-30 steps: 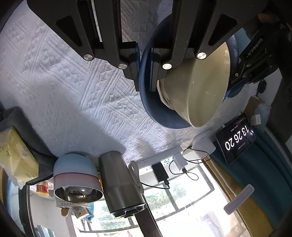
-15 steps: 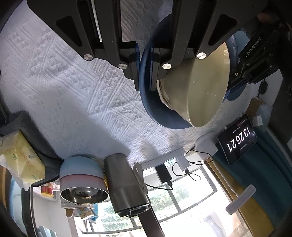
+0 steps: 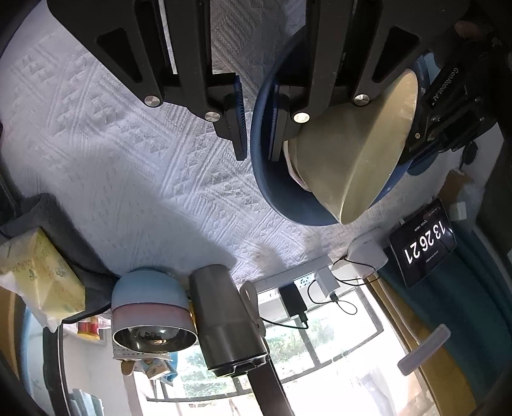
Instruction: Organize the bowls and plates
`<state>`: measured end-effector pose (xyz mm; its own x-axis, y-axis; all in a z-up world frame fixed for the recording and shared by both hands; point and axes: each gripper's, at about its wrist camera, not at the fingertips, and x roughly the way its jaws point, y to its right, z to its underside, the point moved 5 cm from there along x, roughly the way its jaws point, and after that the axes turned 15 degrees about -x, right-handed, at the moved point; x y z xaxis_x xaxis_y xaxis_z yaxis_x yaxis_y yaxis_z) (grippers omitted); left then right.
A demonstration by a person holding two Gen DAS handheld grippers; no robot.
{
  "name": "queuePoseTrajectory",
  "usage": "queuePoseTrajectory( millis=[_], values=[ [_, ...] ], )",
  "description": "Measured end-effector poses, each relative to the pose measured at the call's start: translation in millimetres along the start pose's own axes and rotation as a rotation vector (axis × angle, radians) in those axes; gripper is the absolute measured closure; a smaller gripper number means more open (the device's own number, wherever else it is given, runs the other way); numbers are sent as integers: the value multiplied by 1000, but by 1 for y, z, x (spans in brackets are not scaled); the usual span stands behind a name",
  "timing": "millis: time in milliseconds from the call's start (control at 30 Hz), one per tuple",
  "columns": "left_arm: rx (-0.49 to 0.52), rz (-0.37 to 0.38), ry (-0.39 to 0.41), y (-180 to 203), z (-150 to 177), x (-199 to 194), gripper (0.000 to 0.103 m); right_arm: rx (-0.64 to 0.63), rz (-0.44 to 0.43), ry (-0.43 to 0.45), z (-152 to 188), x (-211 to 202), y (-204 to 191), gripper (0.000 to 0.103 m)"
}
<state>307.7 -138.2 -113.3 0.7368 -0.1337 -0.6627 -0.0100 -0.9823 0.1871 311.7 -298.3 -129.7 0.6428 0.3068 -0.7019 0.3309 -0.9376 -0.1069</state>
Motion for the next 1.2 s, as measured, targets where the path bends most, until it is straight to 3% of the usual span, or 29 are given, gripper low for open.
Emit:
queuePoseTrajectory(
  millis=[433,1200],
  values=[
    [-38,62,-24,-1,-3,-7,94,14,17,-2,0,-7,-5,92],
    [-55,89,46,-9,-24,-47,94,12,6,38,-22,-38,-21,92]
  ],
)
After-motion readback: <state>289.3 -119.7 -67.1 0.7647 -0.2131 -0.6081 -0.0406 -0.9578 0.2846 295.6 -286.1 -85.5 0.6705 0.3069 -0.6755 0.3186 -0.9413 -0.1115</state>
